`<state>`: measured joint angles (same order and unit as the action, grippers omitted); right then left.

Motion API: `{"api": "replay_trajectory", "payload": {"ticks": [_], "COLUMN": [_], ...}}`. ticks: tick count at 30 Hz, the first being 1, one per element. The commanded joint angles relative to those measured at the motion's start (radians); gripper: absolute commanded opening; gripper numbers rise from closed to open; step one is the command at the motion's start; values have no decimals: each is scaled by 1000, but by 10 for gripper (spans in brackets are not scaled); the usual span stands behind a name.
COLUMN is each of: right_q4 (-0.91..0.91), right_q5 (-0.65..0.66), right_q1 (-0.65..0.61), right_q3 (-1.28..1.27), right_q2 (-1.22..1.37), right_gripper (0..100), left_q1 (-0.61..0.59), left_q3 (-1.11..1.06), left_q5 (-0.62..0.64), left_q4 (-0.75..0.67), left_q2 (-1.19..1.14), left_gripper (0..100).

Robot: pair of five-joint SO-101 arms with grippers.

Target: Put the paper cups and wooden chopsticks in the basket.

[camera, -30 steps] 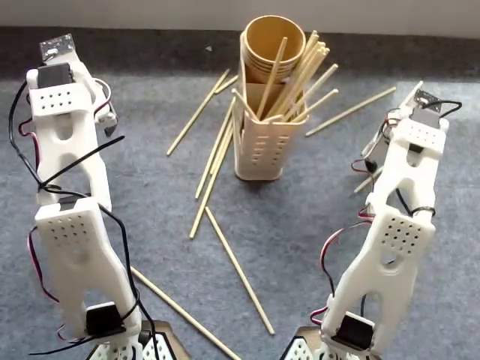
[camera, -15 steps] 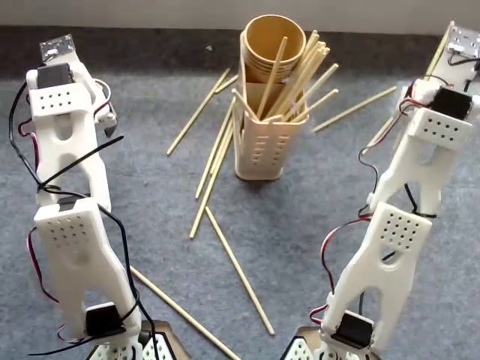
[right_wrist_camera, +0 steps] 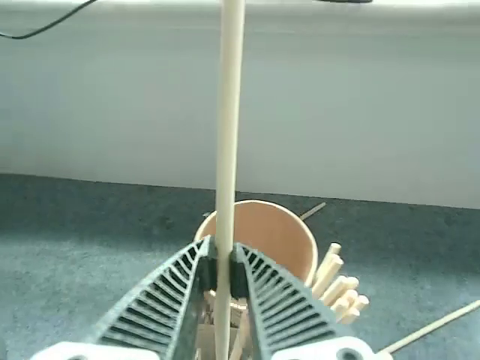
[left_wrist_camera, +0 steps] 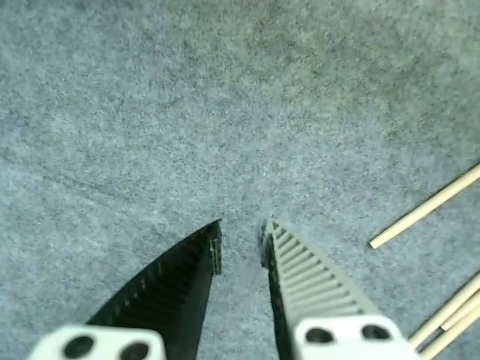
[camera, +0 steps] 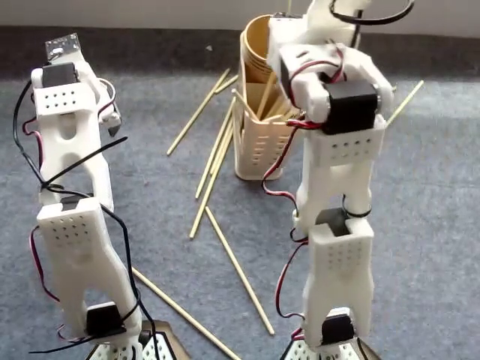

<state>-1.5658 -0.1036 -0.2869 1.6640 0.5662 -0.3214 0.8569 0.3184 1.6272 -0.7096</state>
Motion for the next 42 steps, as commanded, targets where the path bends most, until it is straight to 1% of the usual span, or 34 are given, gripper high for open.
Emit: {"api": "replay_trajectory", "payload": {"ticks": [1,3,7,12,15,17,19,21,23,25,29,32,36,38,40,42], "right_q4": [22,25,30,81,81,82,61,2,-116,-209,-203,-205,-206,-206,-203,-202], "right_q5": [-9,-9,-8,-8,-6,18,32,51,94,98,98,97,104,114,143,153], "right_q1": [-28,-25,16,82,82,81,79,64,41,21,79,77,82,96,108,96], "right_q3": [107,108,108,110,111,111,111,110,110,101,90,102,88,-44,-306,-634], "right_q2": [2,38,90,122,119,105,54,-31,-142,-223,-260,-285,-386,-484,-625,-774], "right_gripper": [5,5,5,5,6,6,6,5,5,5,5,5,5,5,5,5], "left_q1": [16,16,16,16,16,16,16,18,19,19,36,38,36,38,41,41], "left_q3": [2,2,2,2,2,2,2,2,2,2,1,1,-1,-1,-1,-1], "left_q5": [9,9,8,8,8,8,8,8,8,8,5,5,5,6,6,6], "left_q4": [-2,-2,-2,-2,-3,-6,-8,-9,-9,-9,-3,-3,-8,-9,-9,-17], "left_q2": [7,7,7,7,7,7,7,7,7,5,5,5,5,5,5,5], "left_gripper": [111,111,111,111,111,111,111,111,111,111,111,111,111,111,111,111]}}
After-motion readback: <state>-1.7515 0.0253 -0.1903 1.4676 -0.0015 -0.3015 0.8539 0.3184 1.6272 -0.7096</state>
